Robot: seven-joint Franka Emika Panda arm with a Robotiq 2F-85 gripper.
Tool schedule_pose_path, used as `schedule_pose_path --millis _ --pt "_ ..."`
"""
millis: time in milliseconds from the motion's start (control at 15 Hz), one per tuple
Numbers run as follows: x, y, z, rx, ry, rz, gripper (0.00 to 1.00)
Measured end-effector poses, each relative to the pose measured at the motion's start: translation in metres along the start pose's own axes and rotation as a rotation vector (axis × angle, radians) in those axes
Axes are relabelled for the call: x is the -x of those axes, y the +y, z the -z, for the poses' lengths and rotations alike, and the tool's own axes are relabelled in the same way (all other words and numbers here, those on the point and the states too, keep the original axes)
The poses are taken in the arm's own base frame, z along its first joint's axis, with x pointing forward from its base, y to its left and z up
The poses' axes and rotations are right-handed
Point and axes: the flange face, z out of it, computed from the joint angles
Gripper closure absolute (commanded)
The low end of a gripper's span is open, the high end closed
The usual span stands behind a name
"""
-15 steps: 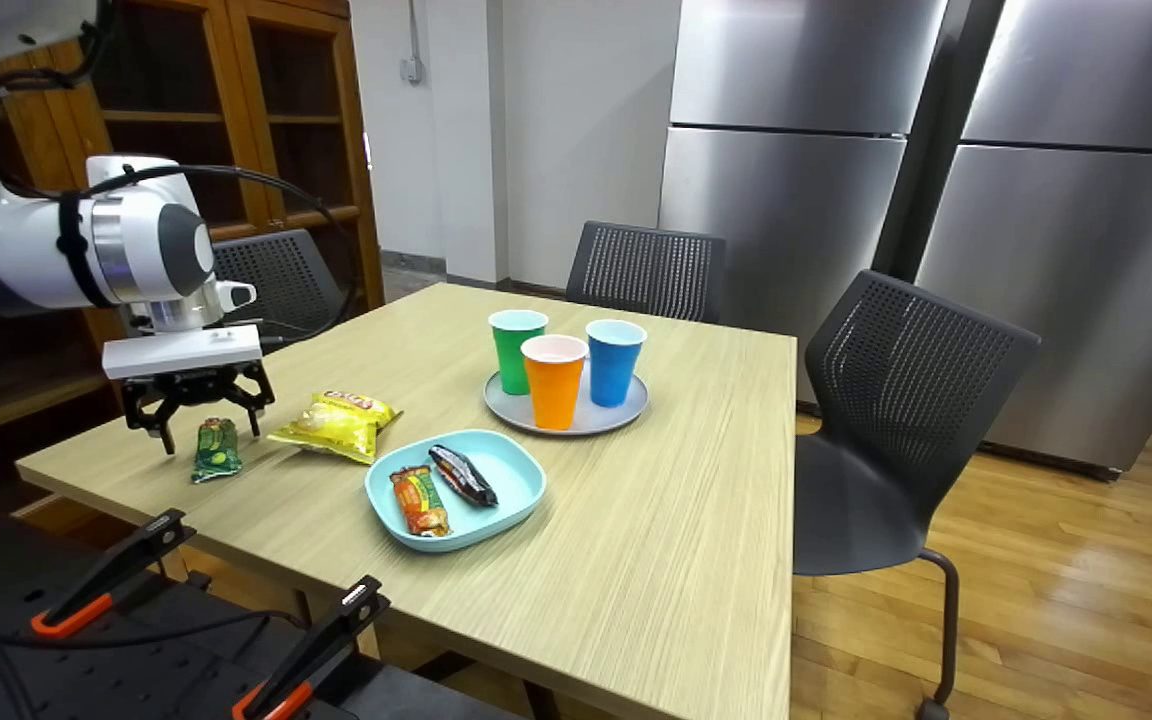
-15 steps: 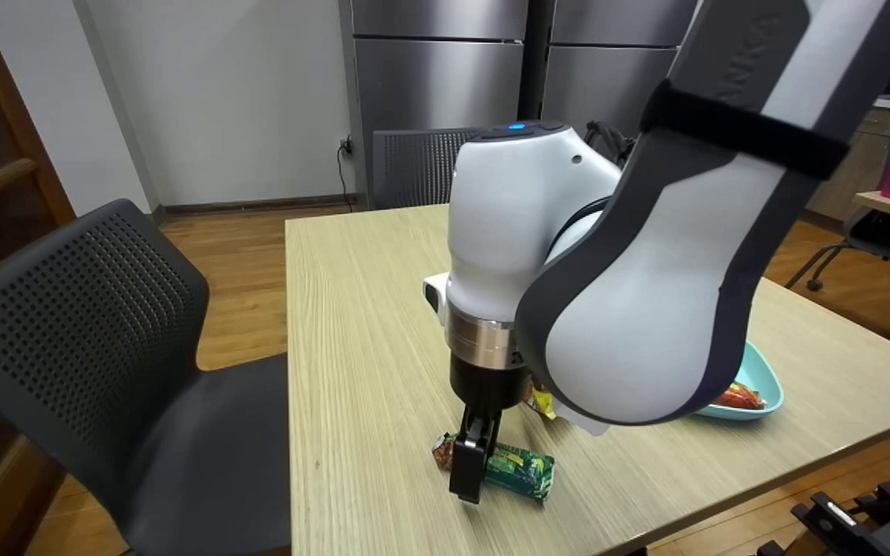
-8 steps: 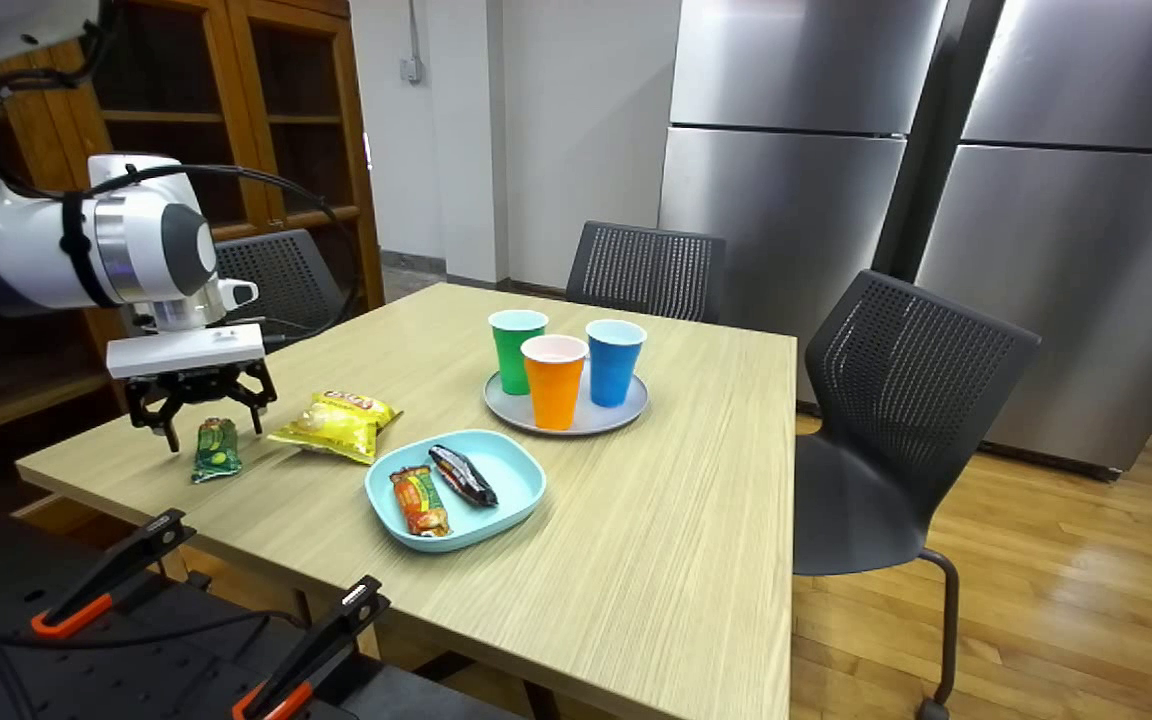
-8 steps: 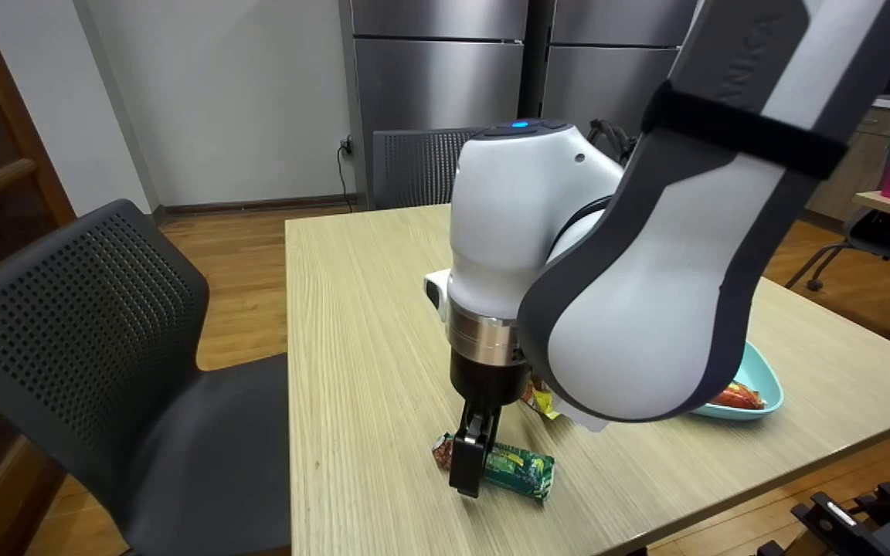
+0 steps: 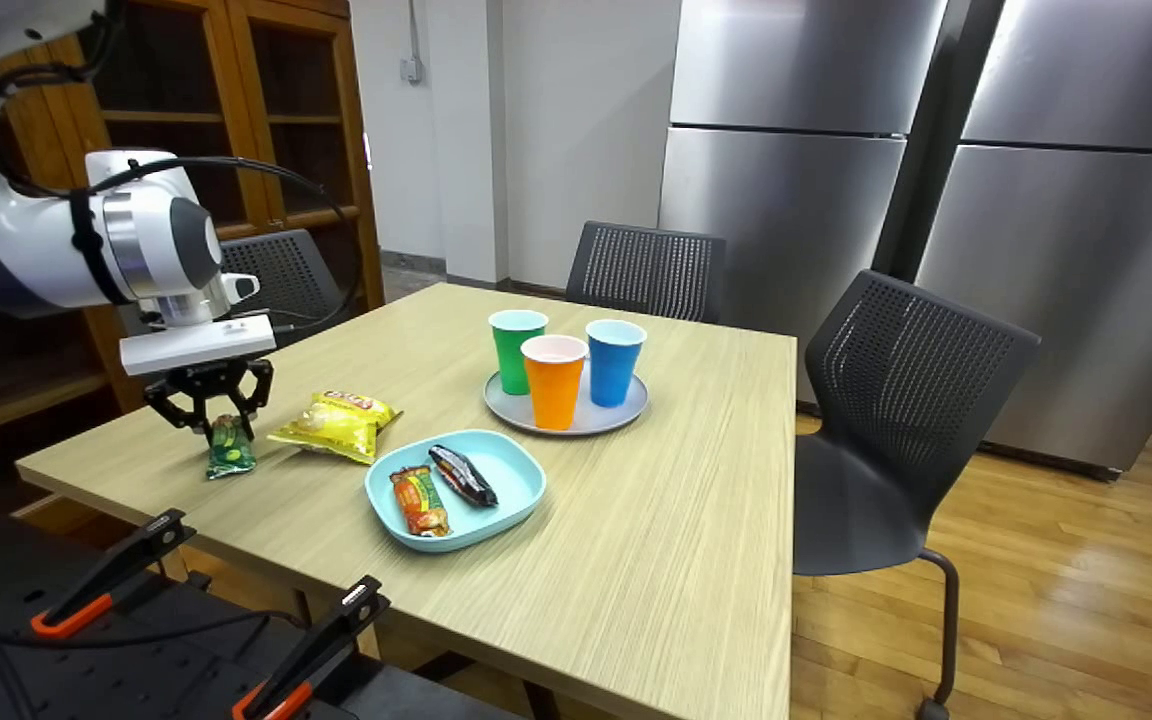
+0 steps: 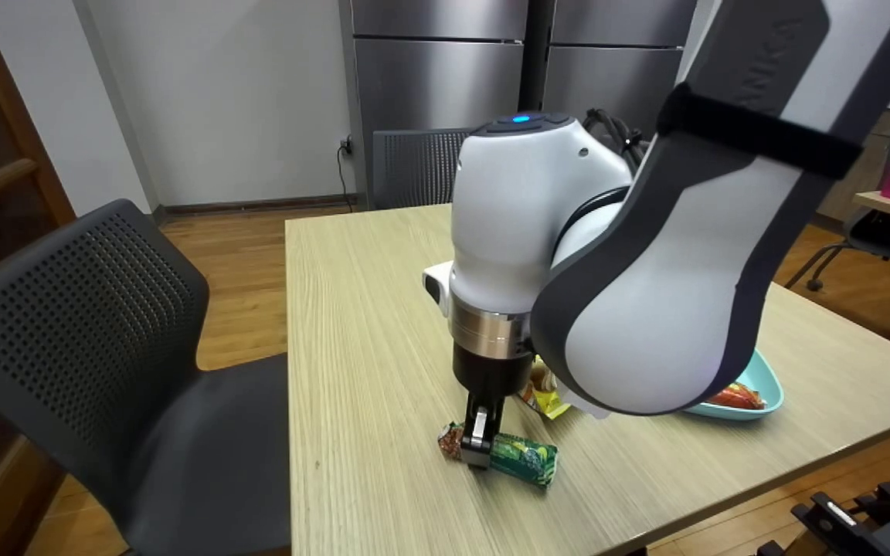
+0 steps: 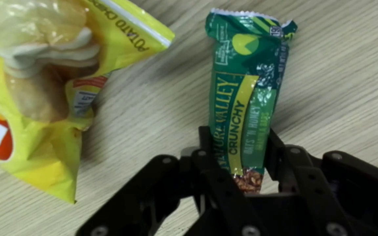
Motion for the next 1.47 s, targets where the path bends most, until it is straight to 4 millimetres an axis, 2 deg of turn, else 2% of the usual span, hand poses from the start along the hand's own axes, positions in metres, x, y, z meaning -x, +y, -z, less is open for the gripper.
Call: schedule_pose_path --millis 333,800,1200,1467 --pt "-0.004 -0.007 0.005 0.015 -0.001 0.053 0.86" --pt "-0.013 0.000 0.050 0.061 -0.020 0.101 0.86" --pt "-0.002 0.026 0.090 0.080 -0.041 0.074 0.86" --pt "0.018 0.047 0.102 0.083 -0.043 0.054 0.86"
